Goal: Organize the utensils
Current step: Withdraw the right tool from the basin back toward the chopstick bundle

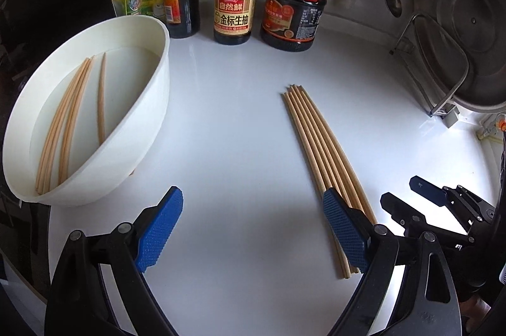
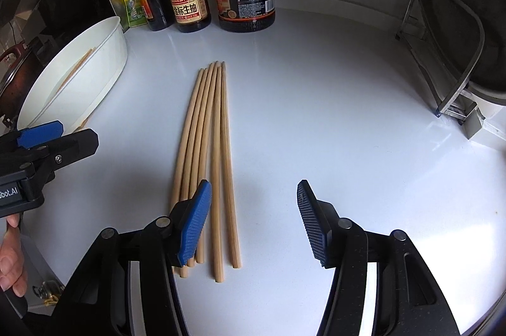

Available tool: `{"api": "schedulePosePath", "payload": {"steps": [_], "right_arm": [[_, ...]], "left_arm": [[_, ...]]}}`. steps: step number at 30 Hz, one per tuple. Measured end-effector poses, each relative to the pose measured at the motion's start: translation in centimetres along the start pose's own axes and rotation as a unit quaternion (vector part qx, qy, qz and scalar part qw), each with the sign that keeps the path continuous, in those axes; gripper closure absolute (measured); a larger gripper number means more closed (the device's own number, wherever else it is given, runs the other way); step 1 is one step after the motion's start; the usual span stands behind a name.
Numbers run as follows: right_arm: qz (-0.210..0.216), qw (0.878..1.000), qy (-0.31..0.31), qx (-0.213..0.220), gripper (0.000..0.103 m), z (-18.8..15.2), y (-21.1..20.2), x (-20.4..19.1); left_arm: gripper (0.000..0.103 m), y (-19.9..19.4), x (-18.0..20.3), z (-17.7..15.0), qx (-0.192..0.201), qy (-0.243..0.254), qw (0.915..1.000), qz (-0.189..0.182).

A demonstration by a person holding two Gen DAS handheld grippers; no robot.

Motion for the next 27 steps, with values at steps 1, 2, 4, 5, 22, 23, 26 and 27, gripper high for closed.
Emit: {"api": "schedulePosePath", "payload": {"steps": [1,2,4,5,22,23,26,27], "right_arm": [[0.001,1.0,-0.003,0.0,0.049,0.0,0.3,0.0],[0.003,1.0,-0.005,0.0,0.049,-0.1,0.6,0.1],[0.006,1.0,-0.007,0.001,0.049,-0.1,1.2,0.1],[0.008,1.0,-0.007,0.002,0.049,0.0,1.5,0.1],[-0.003,0.998,-0.063,0.005,0.049,-0.1,3.1,-0.2],[-0.005,0.998,-0.065,0.007,0.049,-0.1,3.1,-0.2],[-0.008,0.998,-0.068,0.011,0.049,0.0,3.0,0.2],[-0.008,0.998,-0.069,0.012,0.049,0.1,3.0,0.3]], "left_arm": [[0.015,0.4,0.2,-0.1,-0.002,-0.001,1.0,0.001],[0.015,0.7,0.3,-0.2,-0.004,-0.002,1.0,0.004],[0.015,1.2,0.5,-0.3,-0.006,-0.003,1.0,0.007],[0.015,1.4,0.5,-0.3,-0.007,-0.004,0.9999,0.008],[0.015,3.6,0.7,-1.7,-0.025,-0.01,0.9996,0.006],[0.015,3.7,0.8,-1.9,-0.029,-0.012,0.9995,0.004],[0.015,4.0,1.2,-2.1,-0.034,-0.011,0.9994,0.002],[0.015,4.0,1.4,-2.2,-0.034,-0.009,0.9994,0.002]]}}
Point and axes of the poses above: each gripper's, at about its wrist camera, not at the fingertips, and y roughly the way its jaws point, x to its right, z to its top, the point moved 10 cm from there along y, roughly the way its jaws point
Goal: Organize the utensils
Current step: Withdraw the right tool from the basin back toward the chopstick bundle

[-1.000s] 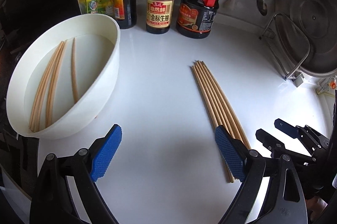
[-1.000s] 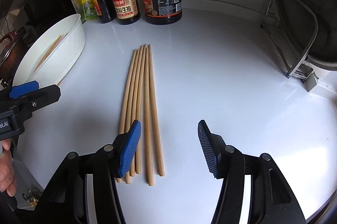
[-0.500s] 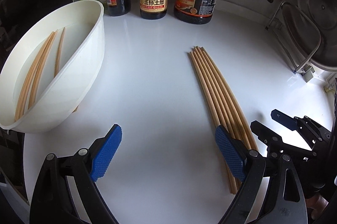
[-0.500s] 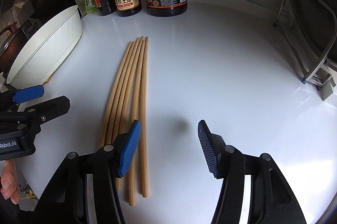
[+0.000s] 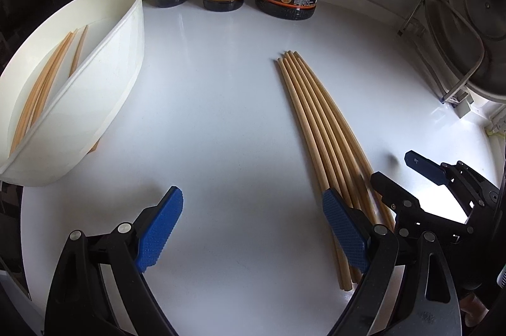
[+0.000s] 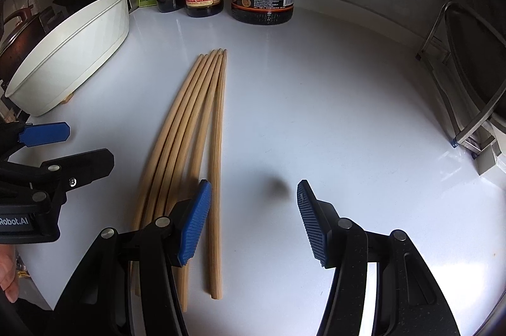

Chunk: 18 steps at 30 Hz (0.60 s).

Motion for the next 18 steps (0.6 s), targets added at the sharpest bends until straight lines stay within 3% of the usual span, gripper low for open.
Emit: {"api": "schedulePosePath", "payload": {"steps": [18], "right_arm": [[-0.008,1.0,-0.002,0.003,0.049,-0.4,0.3,3.0]], "left_arm": [[0.015,2.0,1.9,-0.7,-0.014,0.004,0.9999,0.009]]}}
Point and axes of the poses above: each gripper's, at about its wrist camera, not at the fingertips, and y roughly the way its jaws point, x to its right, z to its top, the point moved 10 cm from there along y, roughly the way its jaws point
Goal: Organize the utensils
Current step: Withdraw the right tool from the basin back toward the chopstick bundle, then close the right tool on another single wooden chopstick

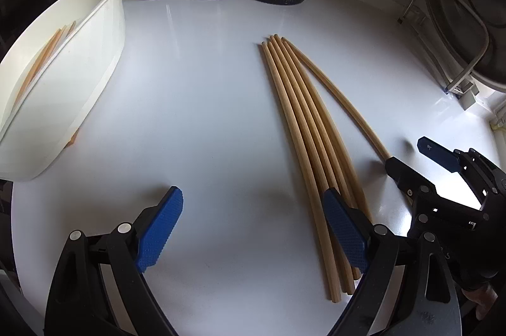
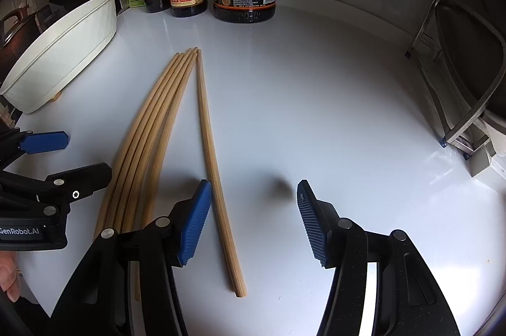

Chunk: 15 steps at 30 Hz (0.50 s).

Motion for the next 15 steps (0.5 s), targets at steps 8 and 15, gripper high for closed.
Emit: {"api": "schedulePosePath", "payload": {"steps": [8,15], "right_arm": [[0.006,1.0,0.006,0.003,0.049,0.0,-0.1,0.0],[0.006,1.0,0.0,0.005,0.049,0.4,0.2,-0.2]], "left_arm": [[0.014,0.4,-0.1,-0.2,0.005,0.003,0.9998,0.016],[0.014,0.9,-1.0,0.0,0.009,0.005,0.999,0.044]]}}
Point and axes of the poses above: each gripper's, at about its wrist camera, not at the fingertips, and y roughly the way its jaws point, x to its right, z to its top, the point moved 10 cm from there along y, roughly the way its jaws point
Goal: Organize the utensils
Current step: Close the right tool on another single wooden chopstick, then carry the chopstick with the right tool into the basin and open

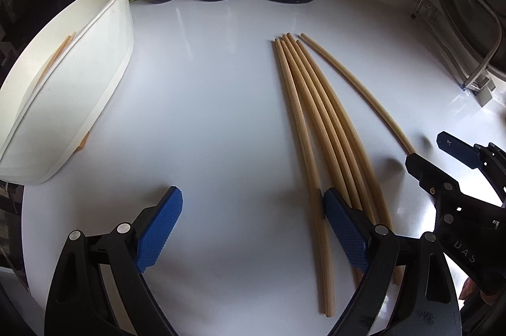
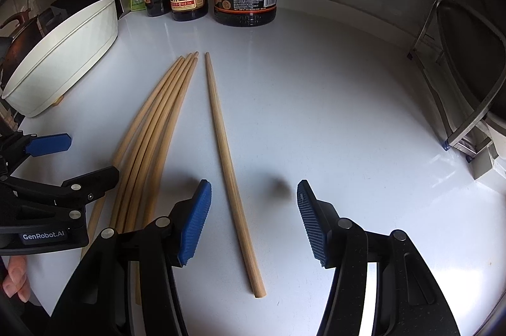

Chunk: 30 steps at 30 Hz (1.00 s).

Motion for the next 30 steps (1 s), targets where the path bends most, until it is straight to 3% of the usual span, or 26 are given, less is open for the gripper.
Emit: {"api": "schedulePosePath", "payload": {"steps": [6,11,13,19,22,23,25,30], "right_arm": [[-0.001,1.0,-0.009,0.003,0.049,0.5,0.5,-0.1],[0.012,1.0,-0.014,0.008,0.049,0.9,0.8,-0.6],[0.018,1.0,-0.017,0.01,0.05,1.1,0.9,-1.0],[0.034,0.999,-0.035,0.019,0.068,1.4,1.0,-2.3],[0.039,0.998,-0.043,0.017,0.085,1.5,0.9,-2.9],[0.038,0.998,-0.045,0.017,0.096,1.5,0.9,-3.0],[0.039,0.998,-0.047,0.015,0.097,1.5,0.8,-3.2],[0.048,0.999,-0.023,0.008,0.097,1.4,0.7,-3.0]], "left_arm": [[0.007,0.5,-1.0,0.5,-0.001,-0.012,0.9999,0.007],[0.007,0.7,-0.9,1.1,0.005,-0.01,0.9999,0.01],[0.012,0.8,-0.7,1.5,0.007,-0.008,0.9999,0.01],[0.036,0.4,0.2,2.2,0.016,0.003,0.9999,0.002],[0.062,0.0,0.9,2.3,0.02,0.016,0.9997,-0.006],[0.075,-0.1,1.2,2.3,0.02,0.021,0.9995,-0.009],[0.094,-0.2,1.8,2.3,0.016,0.033,0.9992,-0.014],[0.096,-0.3,1.9,2.0,0.003,0.032,0.999,-0.032]]}}
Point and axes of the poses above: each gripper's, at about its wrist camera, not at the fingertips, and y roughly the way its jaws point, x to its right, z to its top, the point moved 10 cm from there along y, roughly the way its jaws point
